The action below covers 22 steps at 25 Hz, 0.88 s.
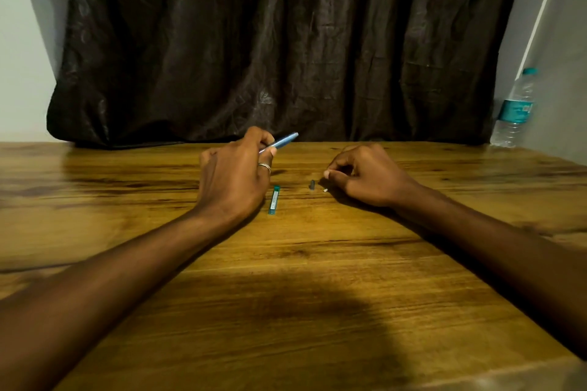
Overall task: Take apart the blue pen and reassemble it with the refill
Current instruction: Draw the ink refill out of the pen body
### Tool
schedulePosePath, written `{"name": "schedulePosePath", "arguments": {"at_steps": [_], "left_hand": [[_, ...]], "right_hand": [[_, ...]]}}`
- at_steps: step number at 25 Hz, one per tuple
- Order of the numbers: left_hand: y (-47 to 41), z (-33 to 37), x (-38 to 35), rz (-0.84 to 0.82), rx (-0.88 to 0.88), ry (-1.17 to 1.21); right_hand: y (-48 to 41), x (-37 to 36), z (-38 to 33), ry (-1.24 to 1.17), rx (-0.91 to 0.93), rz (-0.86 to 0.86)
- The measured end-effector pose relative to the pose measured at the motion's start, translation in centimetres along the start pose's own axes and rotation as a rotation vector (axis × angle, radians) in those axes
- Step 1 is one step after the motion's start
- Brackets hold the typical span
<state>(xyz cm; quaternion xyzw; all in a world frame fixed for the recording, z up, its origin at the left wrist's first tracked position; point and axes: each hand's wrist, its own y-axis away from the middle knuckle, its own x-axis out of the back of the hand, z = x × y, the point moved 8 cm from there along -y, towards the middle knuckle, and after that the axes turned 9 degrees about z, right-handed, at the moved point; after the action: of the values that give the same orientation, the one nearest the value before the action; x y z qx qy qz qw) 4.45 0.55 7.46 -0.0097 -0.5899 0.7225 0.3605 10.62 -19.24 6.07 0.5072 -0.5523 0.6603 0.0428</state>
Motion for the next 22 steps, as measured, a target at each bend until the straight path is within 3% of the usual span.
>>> {"name": "schedulePosePath", "arguments": {"at_steps": [8,17,22], "left_hand": [[-0.6,-0.5,-0.4,-0.096,0.053,0.030],[1.3,-1.9,-2.9,-0.462,0.125,-0.317],[0.7,-2.1,-2.2,-0.493,0.126,-0.309]], "right_hand": [[-0.2,0.4,-0.3,0.019,-0.003,0.051],[-0.3,0.5,-0.8,0.046,0.025,0.064],[-0.2,0.6,-1.1,0.036,0.025,0.058]]}}
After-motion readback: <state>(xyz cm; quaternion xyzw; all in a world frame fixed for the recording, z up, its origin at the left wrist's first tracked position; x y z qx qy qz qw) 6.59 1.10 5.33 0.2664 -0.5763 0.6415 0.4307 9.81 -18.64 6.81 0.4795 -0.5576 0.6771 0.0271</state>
